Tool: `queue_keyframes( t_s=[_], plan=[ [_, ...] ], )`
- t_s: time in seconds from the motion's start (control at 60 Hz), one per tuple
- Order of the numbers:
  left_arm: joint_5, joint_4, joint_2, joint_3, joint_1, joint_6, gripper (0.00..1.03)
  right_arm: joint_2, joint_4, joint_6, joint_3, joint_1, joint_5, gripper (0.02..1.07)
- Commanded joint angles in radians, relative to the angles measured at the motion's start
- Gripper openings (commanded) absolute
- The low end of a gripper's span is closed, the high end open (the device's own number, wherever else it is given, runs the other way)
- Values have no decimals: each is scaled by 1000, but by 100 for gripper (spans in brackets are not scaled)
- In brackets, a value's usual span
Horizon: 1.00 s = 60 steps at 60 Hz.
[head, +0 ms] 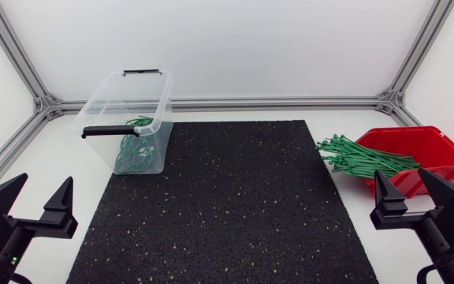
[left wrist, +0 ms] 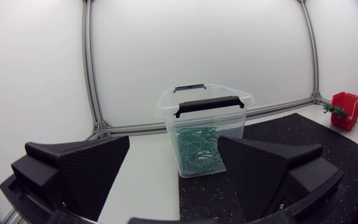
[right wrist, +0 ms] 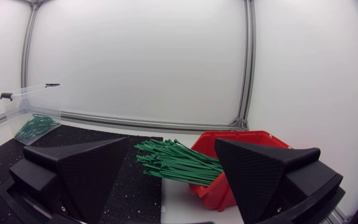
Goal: Take a green cable tie from the red box, thread the tail through the head to close it, then place it in the transparent bin on the left.
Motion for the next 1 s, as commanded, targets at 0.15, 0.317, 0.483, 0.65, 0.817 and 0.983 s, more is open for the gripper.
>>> queue_keyframes(
  t_s=[0.15,0.317,0.483,0.65,0.817,0.983],
  plan=[
    [10,-20,-5,-39,2,-21,100,-12,-4,17,-17,-8,-5,104],
    [10,-20,-5,-39,-1,-21,100,-12,4,17,-17,-11,-4,104],
    [9,-19,-5,-39,1,-21,100,-12,13,19,21,-13,-1,104],
    [10,-19,-5,-39,1,-21,100,13,31,17,85,-17,7,104],
    [9,-19,-5,-39,-1,-21,100,188,34,17,208,-28,16,104],
    [9,-19,-5,-39,4,-21,100,442,-26,17,389,-72,13,103]
  ],
)
